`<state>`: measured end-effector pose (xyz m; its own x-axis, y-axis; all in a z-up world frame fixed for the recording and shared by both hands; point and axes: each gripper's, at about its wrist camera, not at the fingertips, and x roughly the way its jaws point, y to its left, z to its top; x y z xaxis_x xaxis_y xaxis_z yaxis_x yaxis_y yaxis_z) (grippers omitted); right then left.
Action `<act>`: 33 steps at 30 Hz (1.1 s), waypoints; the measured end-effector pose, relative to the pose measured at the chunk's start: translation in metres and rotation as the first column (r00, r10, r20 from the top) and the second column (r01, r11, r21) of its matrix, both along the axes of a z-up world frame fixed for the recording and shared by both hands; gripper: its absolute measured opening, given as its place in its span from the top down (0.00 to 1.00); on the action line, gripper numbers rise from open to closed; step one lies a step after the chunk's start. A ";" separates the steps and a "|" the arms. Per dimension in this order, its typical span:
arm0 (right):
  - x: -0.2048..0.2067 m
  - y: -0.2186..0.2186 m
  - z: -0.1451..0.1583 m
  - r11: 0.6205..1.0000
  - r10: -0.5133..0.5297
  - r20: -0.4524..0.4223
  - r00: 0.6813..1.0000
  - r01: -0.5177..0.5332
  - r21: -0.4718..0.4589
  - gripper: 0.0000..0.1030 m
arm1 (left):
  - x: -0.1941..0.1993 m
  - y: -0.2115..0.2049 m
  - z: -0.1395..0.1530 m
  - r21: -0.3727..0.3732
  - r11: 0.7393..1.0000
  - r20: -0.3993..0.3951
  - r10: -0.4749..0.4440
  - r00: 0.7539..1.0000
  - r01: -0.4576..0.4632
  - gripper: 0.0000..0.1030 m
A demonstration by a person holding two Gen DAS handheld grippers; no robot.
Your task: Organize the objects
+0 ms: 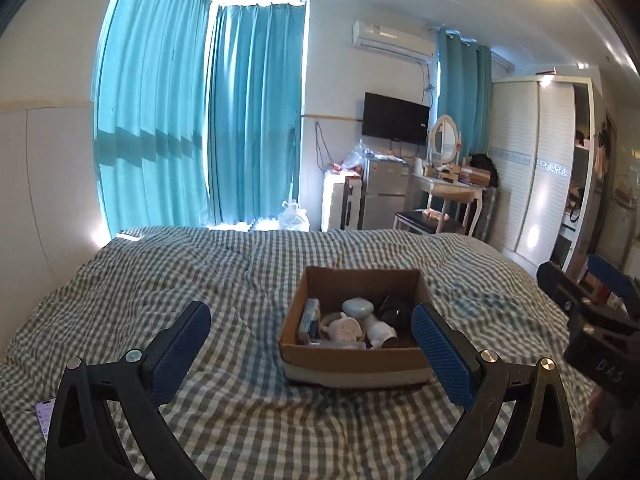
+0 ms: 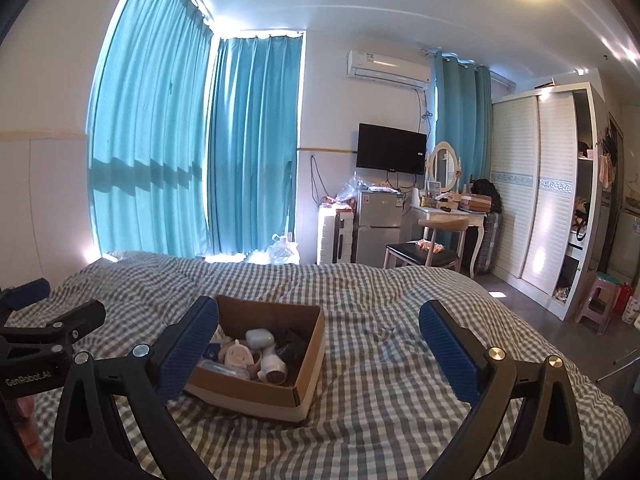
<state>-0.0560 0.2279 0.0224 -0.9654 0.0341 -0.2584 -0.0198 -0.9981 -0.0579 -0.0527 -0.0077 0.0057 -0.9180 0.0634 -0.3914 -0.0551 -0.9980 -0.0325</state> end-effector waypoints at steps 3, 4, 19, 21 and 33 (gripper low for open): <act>-0.005 -0.004 -0.012 1.000 0.006 0.039 0.999 -0.006 0.005 0.02 | 0.001 -0.002 -0.002 -0.031 0.999 -0.009 0.023 1.000 -0.023 0.00; -0.006 -0.004 -0.015 1.000 0.007 0.044 0.999 -0.007 0.001 0.02 | 0.001 -0.003 -0.002 -0.030 0.999 -0.008 0.024 1.000 -0.024 0.00; -0.004 -0.004 -0.016 1.000 0.016 0.054 0.998 -0.016 -0.007 0.02 | 0.002 0.003 -0.003 -0.043 0.999 0.007 0.007 1.000 -0.006 0.00; -0.004 -0.004 -0.018 1.000 0.016 0.057 0.998 -0.016 -0.006 0.02 | 0.001 0.003 -0.004 -0.040 0.999 0.011 0.008 1.000 -0.008 0.00; -0.006 -0.007 -0.022 1.000 0.019 0.069 0.997 -0.019 -0.002 0.02 | -0.001 0.005 -0.010 -0.043 0.999 0.024 0.005 1.000 -0.004 0.00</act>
<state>-0.0617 0.2206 0.0008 -0.9457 0.0157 -0.3246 0.0029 -0.9984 -0.0567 -0.0539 -0.0027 -0.0041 -0.9085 0.0422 -0.4157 -0.0505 -0.9987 0.0088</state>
